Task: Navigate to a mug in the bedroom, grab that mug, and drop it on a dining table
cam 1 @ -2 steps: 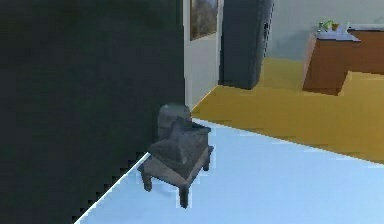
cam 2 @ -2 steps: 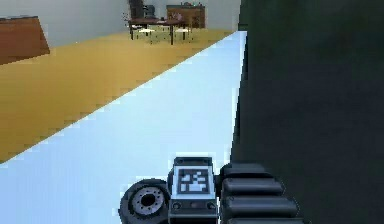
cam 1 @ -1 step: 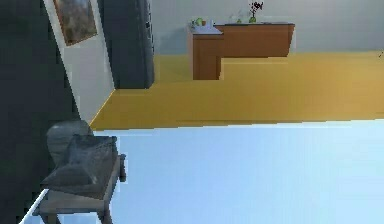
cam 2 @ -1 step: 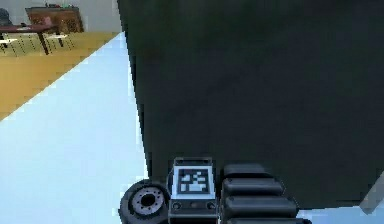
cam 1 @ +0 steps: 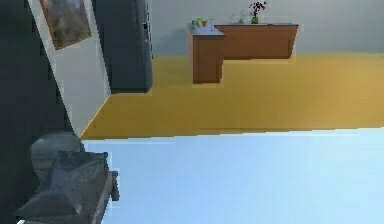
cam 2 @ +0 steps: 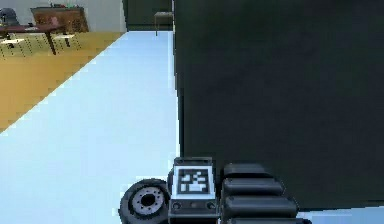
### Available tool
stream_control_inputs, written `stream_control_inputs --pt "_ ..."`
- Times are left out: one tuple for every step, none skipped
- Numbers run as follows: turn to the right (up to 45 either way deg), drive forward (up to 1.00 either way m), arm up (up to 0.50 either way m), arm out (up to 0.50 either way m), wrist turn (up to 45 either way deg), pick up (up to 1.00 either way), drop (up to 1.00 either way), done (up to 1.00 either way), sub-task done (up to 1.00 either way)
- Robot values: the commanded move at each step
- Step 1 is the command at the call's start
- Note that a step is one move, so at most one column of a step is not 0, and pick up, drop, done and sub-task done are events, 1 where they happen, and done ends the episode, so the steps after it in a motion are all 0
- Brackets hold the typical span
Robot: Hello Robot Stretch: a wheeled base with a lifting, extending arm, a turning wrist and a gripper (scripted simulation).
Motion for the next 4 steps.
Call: stream_control_inputs --pt "18.0 0.00 0.00 0.00 0.0 0.00 0.00 0.00 0.00" --pt "0.0 0.25 0.00 0.00 0.0 0.00 0.00 0.00 0.00" --pt "33.0 0.00 0.00 0.00 0.0 0.00 0.00 0.00 0.00" --pt "0.0 0.60 0.00 0.00 0.0 0.00 0.00 0.00 0.00"
